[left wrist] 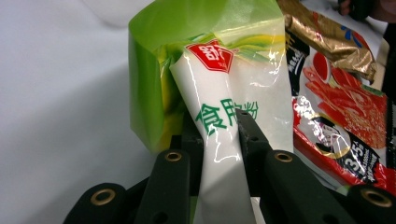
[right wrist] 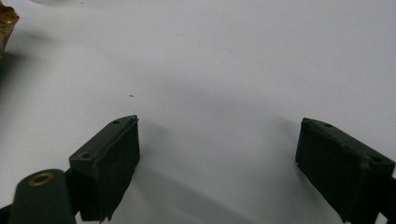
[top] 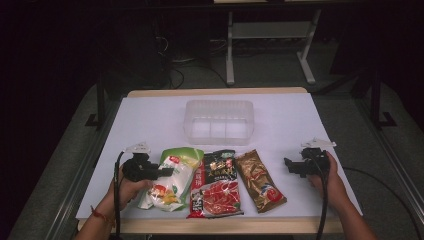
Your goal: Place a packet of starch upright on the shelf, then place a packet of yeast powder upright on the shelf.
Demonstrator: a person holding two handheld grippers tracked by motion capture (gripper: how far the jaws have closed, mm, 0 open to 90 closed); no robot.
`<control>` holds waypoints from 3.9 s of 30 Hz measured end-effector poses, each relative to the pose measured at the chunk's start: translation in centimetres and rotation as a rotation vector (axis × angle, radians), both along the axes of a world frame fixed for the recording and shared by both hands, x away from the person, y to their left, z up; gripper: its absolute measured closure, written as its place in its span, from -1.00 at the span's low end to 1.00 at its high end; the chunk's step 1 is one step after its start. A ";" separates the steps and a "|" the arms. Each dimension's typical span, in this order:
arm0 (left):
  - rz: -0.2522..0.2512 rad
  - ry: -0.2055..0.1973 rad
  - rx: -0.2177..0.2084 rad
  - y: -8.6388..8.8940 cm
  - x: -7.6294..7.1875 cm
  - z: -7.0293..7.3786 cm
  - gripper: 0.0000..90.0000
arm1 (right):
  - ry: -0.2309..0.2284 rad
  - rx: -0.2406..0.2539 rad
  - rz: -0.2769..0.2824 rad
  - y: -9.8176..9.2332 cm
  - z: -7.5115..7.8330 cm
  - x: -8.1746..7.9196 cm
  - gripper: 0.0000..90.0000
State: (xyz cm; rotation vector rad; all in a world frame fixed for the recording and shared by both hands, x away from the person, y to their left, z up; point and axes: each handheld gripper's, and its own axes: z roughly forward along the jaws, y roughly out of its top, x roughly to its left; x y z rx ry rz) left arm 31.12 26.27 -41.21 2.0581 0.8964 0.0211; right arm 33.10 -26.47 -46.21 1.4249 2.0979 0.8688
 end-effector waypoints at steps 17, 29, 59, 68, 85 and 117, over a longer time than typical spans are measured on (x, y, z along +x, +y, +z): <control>0.149 -0.231 -0.103 2.3 -0.9 1.7 0.75 | 0.014 0.019 0.000 -0.2 0.0 0.2 -0.72; 0.158 -0.285 -0.113 2.5 -1.1 2.2 0.75 | 0.013 0.018 0.000 -0.2 0.0 0.2 -0.72; 0.168 -0.391 -0.126 0.8 0.0 4.5 0.75 | 0.017 0.024 -0.001 -0.2 0.0 0.2 -0.72; 0.162 -0.417 -0.128 -1.9 1.8 6.0 0.75 | 0.016 0.023 -0.001 -0.2 0.0 0.2 -0.72; 0.140 -0.461 -0.161 -7.8 5.7 8.6 0.75 | 0.003 0.010 0.000 0.0 0.0 0.0 -0.71; 0.264 -0.493 -0.042 -19.2 12.4 7.6 0.75 | -0.012 -0.007 0.001 0.1 0.0 -0.1 -0.70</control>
